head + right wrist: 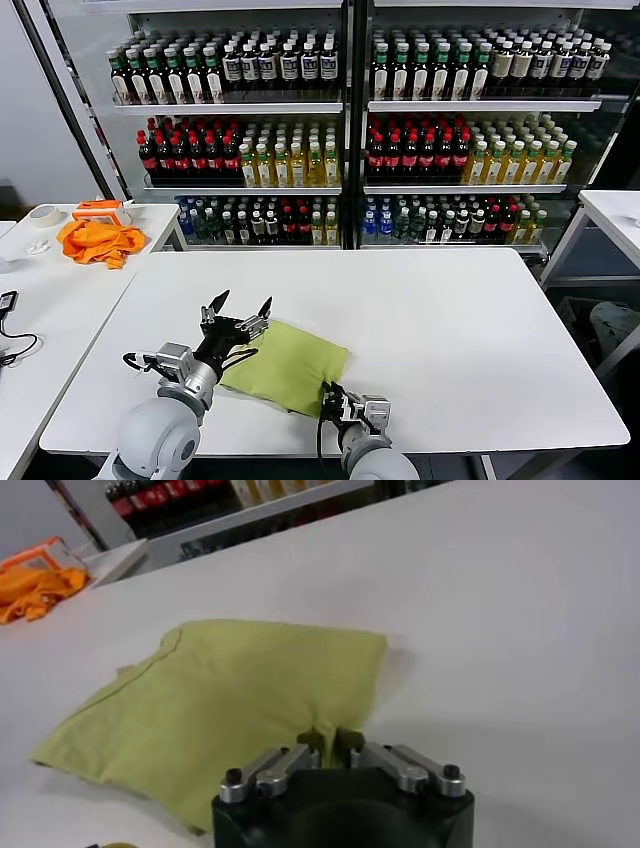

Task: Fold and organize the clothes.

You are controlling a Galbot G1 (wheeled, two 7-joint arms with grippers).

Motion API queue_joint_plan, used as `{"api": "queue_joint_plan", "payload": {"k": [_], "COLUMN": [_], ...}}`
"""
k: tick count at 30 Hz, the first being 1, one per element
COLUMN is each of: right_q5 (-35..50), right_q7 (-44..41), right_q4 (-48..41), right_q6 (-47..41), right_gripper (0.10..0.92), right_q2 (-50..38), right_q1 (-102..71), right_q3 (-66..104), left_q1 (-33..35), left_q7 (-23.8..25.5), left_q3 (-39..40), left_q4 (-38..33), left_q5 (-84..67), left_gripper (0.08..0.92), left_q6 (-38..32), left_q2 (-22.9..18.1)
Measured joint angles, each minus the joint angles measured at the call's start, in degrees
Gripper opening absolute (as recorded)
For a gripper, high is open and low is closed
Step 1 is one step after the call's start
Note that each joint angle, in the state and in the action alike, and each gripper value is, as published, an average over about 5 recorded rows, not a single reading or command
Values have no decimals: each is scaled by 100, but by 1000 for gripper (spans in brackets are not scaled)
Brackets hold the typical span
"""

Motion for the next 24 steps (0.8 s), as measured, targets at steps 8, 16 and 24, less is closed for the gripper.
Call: {"api": "queue_joint_plan", "payload": {"k": [8,16,24], "right_q5": [106,-208,-564], "right_q7": [77,45,-206], "right_q4": [-73,-66,-8], "right_q6": [0,-36,-42], "right_gripper": [105,105,105], "right_q2": [44,-62,-358], "right_q1": [65,125,105], "right_q3": [12,189,615], "left_q1": [8,16,8], "left_q7": [14,21,37], "left_q3": [6,7,23], "left_q4": [83,139,178], "left_q5": [41,84,114], "left_gripper": [823,822,823], "left_q6": [-25,-60,-85], "left_q2": [-11,-19,-43]}}
